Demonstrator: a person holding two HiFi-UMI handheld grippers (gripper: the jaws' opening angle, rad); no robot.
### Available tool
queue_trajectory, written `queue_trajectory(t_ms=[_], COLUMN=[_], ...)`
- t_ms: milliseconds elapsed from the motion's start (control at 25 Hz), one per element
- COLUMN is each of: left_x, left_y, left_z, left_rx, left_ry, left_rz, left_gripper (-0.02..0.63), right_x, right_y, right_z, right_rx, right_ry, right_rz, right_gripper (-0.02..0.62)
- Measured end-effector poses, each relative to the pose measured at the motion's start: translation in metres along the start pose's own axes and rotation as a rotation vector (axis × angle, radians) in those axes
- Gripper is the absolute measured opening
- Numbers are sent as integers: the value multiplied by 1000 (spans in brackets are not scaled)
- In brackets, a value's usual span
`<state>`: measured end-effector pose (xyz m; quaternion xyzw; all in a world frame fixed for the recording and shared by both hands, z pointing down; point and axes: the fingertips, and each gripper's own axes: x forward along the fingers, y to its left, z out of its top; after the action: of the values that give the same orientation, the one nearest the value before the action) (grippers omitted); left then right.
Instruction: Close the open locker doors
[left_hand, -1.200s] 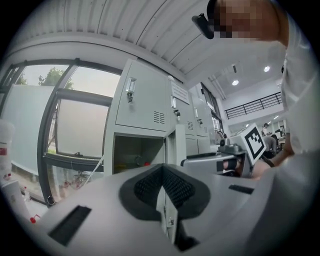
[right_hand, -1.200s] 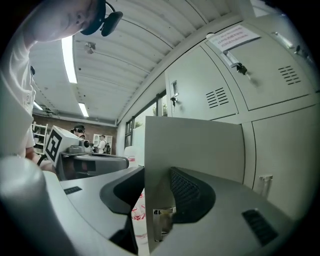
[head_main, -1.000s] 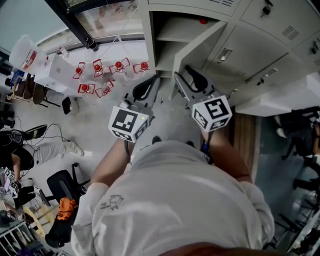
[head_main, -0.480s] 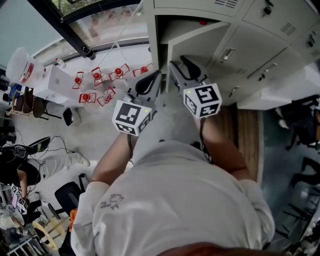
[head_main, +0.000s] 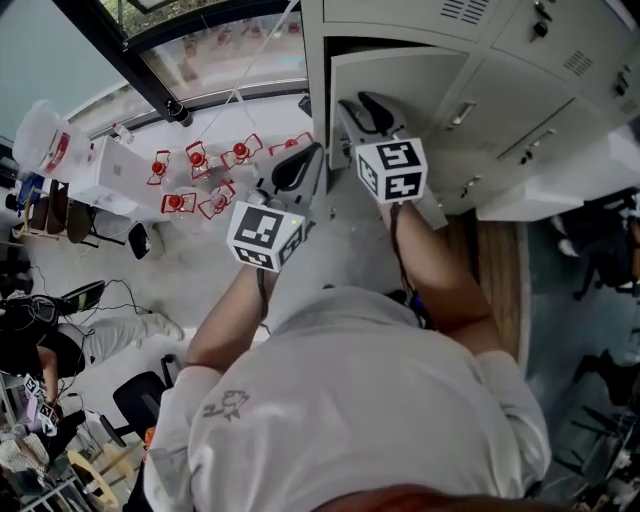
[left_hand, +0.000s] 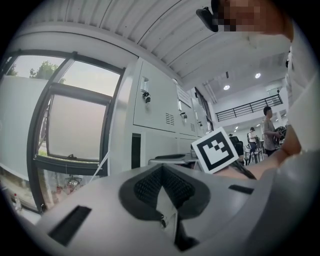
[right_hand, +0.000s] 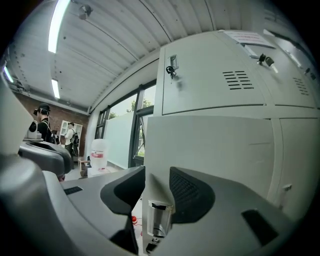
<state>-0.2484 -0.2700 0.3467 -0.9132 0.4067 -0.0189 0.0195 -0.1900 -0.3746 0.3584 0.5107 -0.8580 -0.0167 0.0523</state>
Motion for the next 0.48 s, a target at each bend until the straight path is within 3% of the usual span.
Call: queue_trajectory(t_ms=[480], left_x=[-17], left_y=[26], left_z=[-5], left_rx=[-8], left_ry=[11], left_rz=[45], left_gripper=[-5], right_x=[44], right_y=[-18], right_z=[2], right_rx=[42], right_ry=[27], right_rz=[-28], right_gripper=[150])
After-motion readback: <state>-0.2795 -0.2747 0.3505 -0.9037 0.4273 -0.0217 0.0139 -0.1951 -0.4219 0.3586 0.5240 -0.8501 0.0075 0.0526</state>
